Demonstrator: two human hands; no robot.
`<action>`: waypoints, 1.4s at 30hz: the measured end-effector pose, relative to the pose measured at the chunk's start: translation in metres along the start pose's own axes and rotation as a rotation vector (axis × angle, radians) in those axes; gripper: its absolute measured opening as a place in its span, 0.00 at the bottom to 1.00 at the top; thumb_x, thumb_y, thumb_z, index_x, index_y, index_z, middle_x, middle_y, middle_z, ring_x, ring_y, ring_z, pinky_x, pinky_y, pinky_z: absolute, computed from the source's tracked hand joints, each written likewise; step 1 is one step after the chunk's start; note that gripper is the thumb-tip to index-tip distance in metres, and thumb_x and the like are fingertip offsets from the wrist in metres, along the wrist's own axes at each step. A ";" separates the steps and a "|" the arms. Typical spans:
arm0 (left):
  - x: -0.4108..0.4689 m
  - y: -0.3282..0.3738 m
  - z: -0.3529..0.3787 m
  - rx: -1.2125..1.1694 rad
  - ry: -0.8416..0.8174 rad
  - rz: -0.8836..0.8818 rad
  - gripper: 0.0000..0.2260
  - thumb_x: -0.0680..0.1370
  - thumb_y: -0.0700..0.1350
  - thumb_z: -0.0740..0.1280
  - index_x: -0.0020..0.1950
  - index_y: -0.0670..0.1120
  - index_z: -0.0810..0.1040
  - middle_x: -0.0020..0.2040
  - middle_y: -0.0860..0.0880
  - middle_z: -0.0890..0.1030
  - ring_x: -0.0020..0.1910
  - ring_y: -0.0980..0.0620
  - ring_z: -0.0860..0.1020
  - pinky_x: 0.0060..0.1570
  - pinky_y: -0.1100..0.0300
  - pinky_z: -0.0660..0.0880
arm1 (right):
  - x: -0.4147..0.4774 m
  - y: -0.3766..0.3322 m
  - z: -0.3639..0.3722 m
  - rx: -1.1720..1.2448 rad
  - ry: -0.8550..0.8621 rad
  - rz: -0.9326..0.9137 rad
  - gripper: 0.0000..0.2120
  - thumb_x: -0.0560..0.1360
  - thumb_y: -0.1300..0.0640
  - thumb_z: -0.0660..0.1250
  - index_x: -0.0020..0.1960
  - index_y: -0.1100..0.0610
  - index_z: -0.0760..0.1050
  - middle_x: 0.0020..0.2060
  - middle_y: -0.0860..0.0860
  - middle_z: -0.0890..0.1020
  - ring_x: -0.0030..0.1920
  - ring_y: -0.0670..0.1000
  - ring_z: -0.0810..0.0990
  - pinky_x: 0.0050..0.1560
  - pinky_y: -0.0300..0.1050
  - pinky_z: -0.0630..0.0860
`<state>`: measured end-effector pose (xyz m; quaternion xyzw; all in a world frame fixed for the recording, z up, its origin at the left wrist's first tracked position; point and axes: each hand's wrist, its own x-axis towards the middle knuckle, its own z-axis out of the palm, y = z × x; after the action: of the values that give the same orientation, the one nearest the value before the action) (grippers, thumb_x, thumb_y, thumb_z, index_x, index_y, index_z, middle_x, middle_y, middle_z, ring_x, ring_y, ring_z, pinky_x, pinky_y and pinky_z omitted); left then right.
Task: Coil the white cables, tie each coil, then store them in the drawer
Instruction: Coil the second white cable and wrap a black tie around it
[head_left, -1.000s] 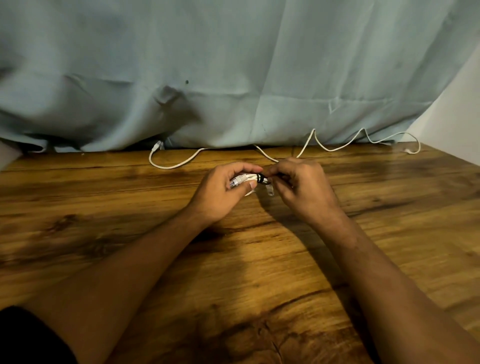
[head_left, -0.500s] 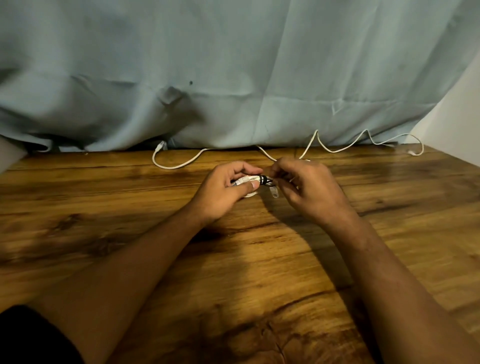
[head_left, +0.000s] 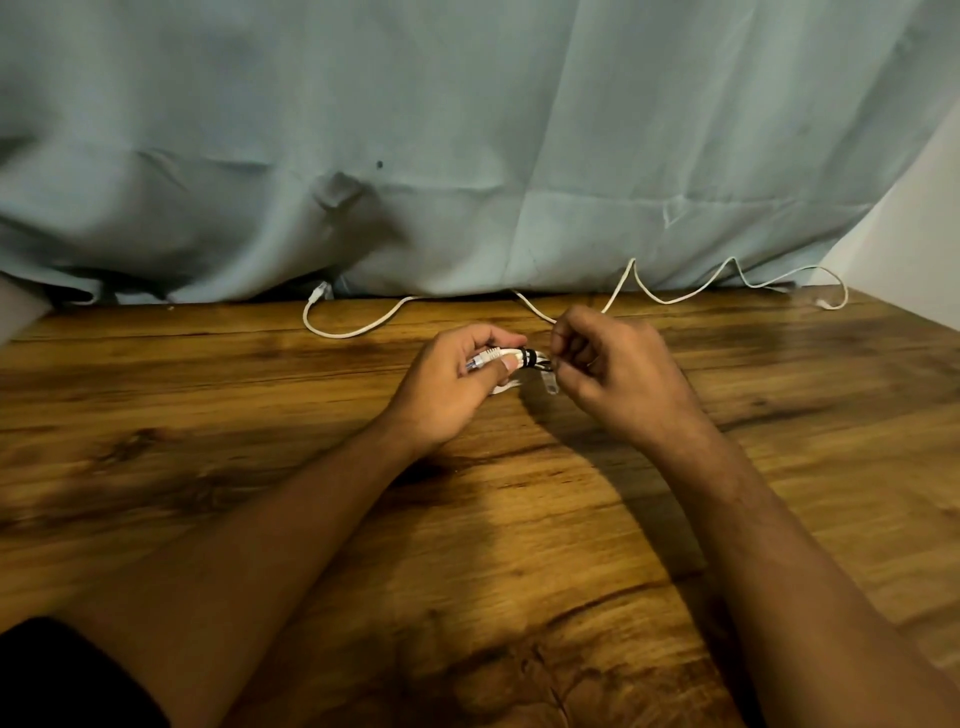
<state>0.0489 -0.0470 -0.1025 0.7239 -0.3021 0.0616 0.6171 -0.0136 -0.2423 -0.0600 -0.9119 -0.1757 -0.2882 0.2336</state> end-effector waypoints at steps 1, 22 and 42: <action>0.000 0.000 0.001 0.008 0.004 0.007 0.10 0.80 0.38 0.70 0.57 0.52 0.83 0.54 0.52 0.86 0.48 0.55 0.82 0.52 0.52 0.78 | 0.000 0.000 0.000 0.000 0.003 0.015 0.09 0.72 0.62 0.72 0.47 0.51 0.76 0.36 0.45 0.81 0.37 0.45 0.79 0.40 0.50 0.78; 0.000 -0.004 0.003 0.068 -0.004 0.007 0.10 0.77 0.47 0.70 0.57 0.53 0.84 0.52 0.54 0.87 0.49 0.47 0.84 0.52 0.45 0.79 | 0.000 -0.001 0.001 0.068 0.001 -0.009 0.14 0.73 0.66 0.73 0.48 0.50 0.73 0.37 0.47 0.81 0.38 0.48 0.80 0.42 0.51 0.78; 0.001 -0.002 0.000 -0.084 0.032 -0.041 0.11 0.79 0.37 0.70 0.55 0.52 0.83 0.54 0.44 0.86 0.51 0.49 0.82 0.58 0.46 0.78 | -0.001 -0.007 0.025 0.167 0.140 0.066 0.13 0.73 0.67 0.75 0.49 0.49 0.80 0.42 0.44 0.83 0.42 0.44 0.83 0.46 0.50 0.83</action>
<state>0.0503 -0.0467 -0.1035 0.7023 -0.2795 0.0477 0.6530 -0.0063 -0.2237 -0.0770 -0.8722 -0.1520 -0.3278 0.3298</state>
